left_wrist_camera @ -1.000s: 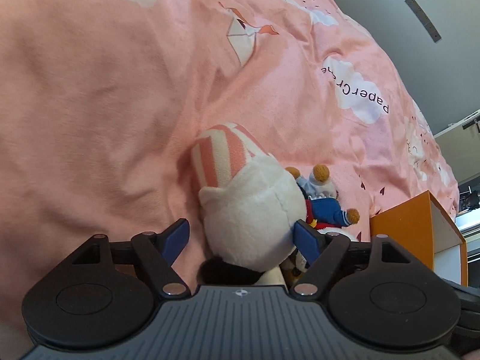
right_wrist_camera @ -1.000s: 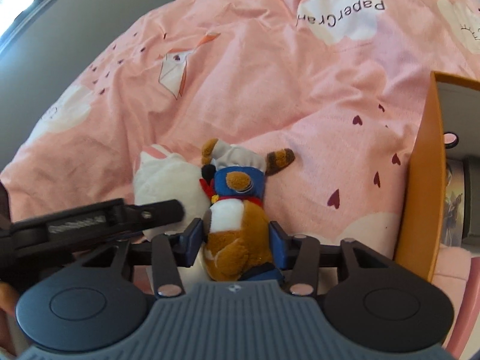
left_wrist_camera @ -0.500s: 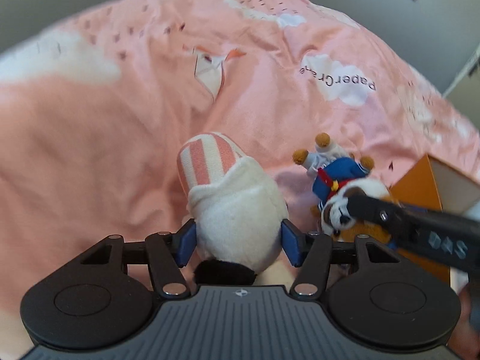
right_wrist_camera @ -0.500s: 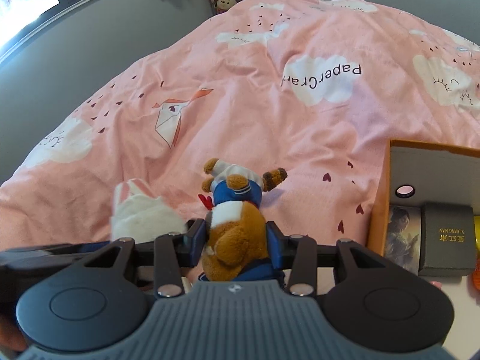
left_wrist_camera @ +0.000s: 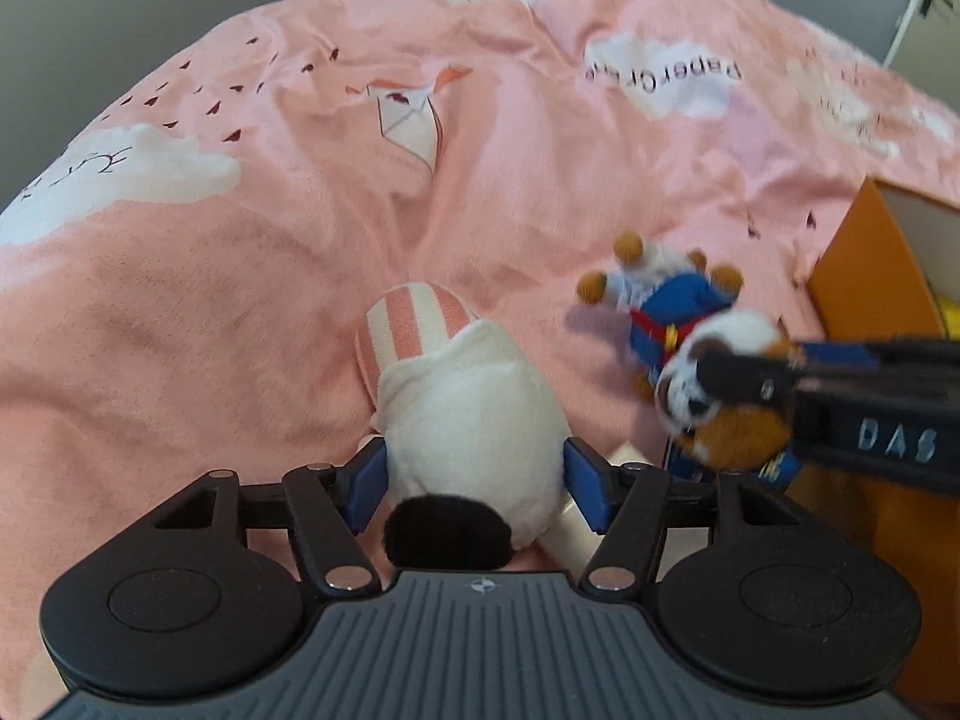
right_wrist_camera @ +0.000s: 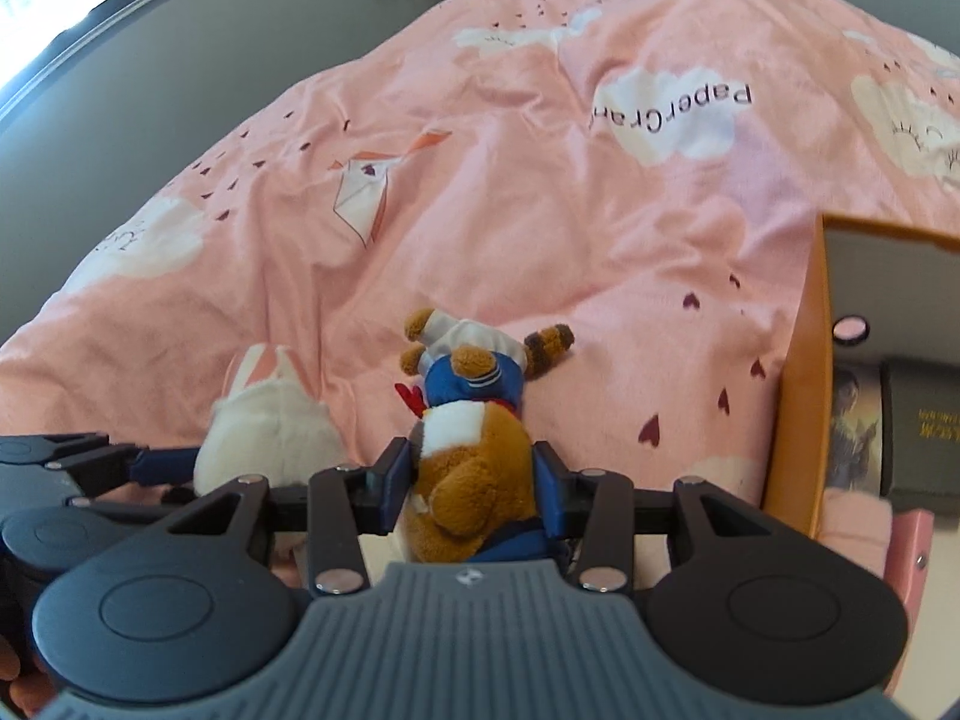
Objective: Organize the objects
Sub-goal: 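Grasp the white black-eared plush with the left gripper while the right grasps the brown plush dog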
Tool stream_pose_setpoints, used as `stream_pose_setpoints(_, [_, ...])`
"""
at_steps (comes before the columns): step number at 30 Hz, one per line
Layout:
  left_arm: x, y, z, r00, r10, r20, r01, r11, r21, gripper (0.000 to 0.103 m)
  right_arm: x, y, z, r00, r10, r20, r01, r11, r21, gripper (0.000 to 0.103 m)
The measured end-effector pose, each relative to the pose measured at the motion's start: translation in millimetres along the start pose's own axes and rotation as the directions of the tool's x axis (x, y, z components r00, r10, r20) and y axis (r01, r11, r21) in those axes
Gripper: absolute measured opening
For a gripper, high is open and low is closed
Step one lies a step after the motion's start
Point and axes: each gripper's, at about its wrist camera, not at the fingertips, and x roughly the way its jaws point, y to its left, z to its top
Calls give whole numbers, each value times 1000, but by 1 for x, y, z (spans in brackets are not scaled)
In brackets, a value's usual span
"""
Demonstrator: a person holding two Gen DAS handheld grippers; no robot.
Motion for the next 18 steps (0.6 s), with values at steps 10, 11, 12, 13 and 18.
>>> stream_pose_setpoints(10, [-19,35,5,939,-326,105,342,914,-217,74,-3,-2,-2,1000,2,5,-2,1000,12,45])
stream_pose_setpoints(11, [-19,40,6,922,-372,110,388,889,-245,73,-4,-3,-3,1000,3,5,-3,1000,16,46])
stream_pose_setpoints(12, [-18,44,6,907,-407,113,422,866,-268,65,-4,-4,-3,1000,4,6,-4,1000,21,46])
stream_pose_setpoints(13, [-16,46,6,896,-429,112,443,851,-284,59,-5,-5,-3,1000,4,7,-4,1000,24,46])
stream_pose_setpoints(18, [-6,39,5,930,-362,66,365,889,-277,35,-8,-5,-5,1000,1,12,-1,1000,26,46])
